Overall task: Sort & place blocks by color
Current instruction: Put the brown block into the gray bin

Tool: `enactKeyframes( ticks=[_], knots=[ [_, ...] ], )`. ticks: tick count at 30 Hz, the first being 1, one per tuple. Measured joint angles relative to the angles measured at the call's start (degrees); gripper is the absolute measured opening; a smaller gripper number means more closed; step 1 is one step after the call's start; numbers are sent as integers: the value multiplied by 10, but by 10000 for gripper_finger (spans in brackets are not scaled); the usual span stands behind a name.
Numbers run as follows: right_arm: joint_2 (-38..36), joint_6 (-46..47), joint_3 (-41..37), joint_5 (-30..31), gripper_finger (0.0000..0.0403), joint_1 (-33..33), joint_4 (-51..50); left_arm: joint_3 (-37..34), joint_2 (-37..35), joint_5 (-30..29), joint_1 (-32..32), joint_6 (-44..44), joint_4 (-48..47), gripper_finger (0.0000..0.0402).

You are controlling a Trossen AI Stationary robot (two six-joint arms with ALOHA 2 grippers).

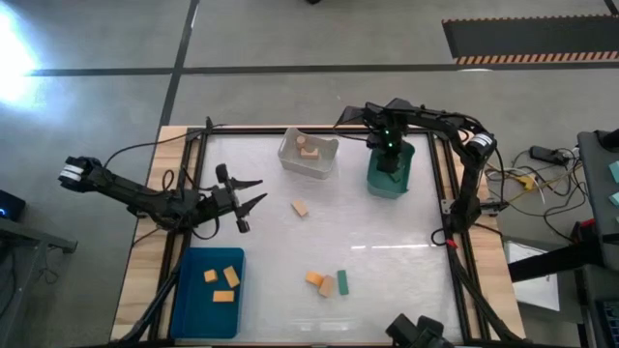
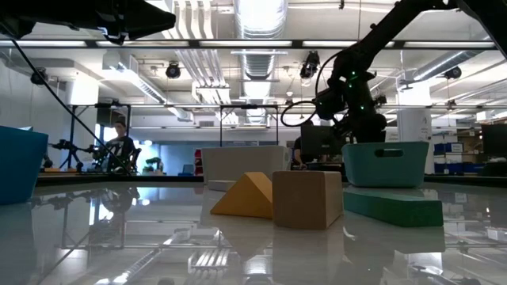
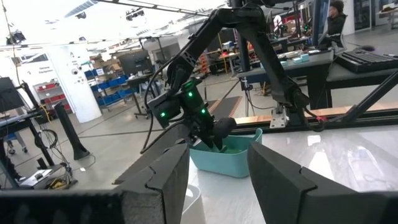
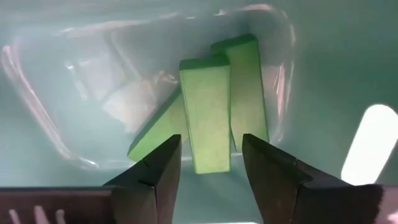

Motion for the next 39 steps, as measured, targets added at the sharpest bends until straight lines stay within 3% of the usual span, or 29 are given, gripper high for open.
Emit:
enactKeyframes(
  ticks=[10, 18, 23, 30, 39],
  knots=[
    [-5, 19, 0, 0, 199, 0, -12, 0, 0, 0, 0, 0, 0, 148],
    [-24, 38, 0, 0, 205, 0, -37, 0, 0, 0, 0, 0, 0, 148],
    [-77, 123, -1, -4, 205, 13, -67, 0, 1, 1, 0, -47, 0, 148],
    [-188, 197, -1, -5, 205, 64, -23, 0, 28, 1, 0, -133, 0, 148],
    [-295, 245, -1, -5, 205, 121, 68, 9, 73, 3, 0, -136, 0, 148]
  ],
)
